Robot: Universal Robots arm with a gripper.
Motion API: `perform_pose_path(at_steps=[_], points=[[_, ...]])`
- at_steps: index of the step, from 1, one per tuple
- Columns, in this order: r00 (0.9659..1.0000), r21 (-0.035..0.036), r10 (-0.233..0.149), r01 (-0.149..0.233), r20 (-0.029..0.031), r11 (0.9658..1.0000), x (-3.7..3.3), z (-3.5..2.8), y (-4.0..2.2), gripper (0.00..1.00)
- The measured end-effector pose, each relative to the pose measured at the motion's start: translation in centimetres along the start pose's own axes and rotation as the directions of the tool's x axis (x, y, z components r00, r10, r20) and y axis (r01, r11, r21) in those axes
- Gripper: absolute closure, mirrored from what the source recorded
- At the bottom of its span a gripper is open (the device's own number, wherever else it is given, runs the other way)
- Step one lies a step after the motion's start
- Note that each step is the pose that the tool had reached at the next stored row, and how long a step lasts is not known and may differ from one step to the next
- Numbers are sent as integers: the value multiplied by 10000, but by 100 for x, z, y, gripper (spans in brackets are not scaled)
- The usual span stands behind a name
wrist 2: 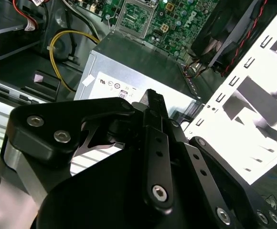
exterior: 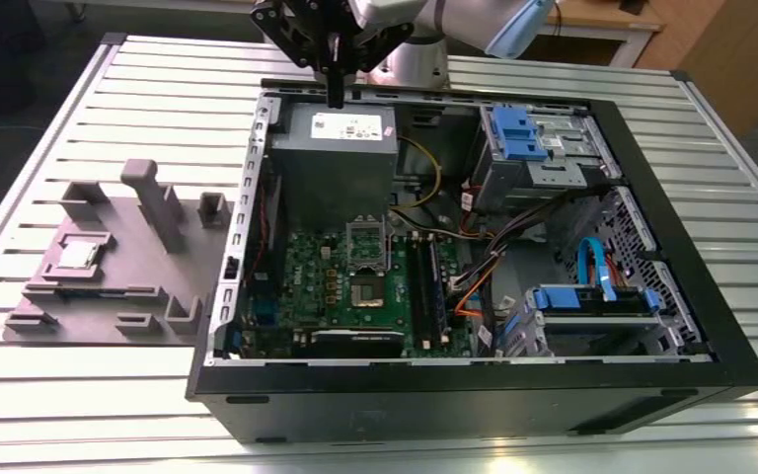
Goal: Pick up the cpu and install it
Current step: 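Reach for the cpu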
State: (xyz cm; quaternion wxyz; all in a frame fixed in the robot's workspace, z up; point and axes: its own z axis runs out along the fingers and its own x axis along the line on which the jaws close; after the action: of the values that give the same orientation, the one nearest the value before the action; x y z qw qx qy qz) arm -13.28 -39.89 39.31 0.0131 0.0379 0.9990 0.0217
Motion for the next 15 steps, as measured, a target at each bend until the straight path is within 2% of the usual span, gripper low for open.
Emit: perform_pose_path(at_steps=[15], points=[[10000, 0, 0, 0, 0, 10000, 52, -1, -4, 90]])
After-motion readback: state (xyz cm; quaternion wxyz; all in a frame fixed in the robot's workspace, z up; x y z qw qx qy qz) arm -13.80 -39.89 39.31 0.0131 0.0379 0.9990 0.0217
